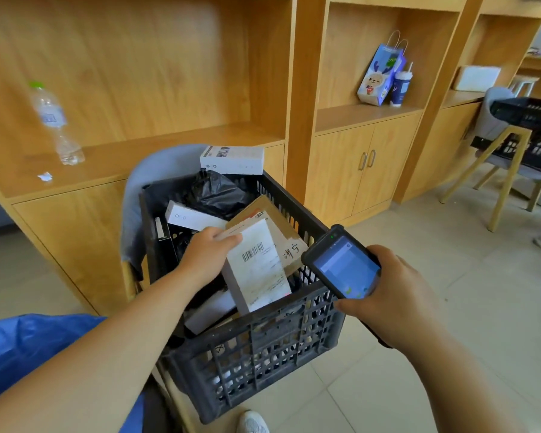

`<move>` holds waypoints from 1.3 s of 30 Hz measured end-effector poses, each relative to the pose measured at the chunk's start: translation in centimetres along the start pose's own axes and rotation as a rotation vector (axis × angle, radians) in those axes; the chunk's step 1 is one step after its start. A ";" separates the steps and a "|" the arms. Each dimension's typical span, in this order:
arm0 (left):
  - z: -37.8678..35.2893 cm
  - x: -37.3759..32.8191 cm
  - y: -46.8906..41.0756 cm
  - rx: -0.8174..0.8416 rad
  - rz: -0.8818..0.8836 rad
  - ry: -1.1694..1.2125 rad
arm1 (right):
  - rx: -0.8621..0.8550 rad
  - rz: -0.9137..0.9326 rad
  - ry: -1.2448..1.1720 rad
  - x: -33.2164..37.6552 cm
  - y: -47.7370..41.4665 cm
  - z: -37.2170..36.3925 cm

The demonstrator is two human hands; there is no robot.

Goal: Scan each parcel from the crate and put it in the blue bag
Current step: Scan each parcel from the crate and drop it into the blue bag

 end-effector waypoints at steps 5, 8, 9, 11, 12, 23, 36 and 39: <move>0.4 1.5 -0.5 -0.037 0.000 -0.181 | 0.046 0.017 0.002 1.4 -0.6 -1.4; -1.0 2.9 -1.4 -0.034 0.059 -0.051 | 0.064 0.009 0.000 1.5 -0.8 -2.2; -1.9 3.5 -1.8 0.000 0.092 -0.034 | 0.065 0.001 -0.001 1.4 -0.9 -2.4; -3.6 4.7 -2.7 0.061 0.151 -0.023 | 0.072 -0.013 0.007 1.1 -1.0 -2.7; -4.1 5.2 -3.0 0.080 0.176 0.008 | 0.077 -0.020 0.014 1.0 -1.1 -2.8; -5.5 6.1 -1.8 0.320 0.325 -0.085 | 0.111 -0.054 0.068 0.6 -1.9 -3.3; 7.7 0.2 6.1 -0.275 -0.146 0.163 | 0.048 0.085 0.055 6.5 0.6 -0.4; 9.8 -0.4 9.2 -0.317 -0.199 0.163 | 0.069 0.126 0.069 8.8 1.7 -0.2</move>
Point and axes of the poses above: each hand's wrist, its own y-axis away from the middle knuckle, its own z-axis out of the back of the hand, x = y × z, the point moved 8 cm from there along -y, towards the middle knuckle, and after that the axes turned 14 degrees about x, right-handed, at the moved point
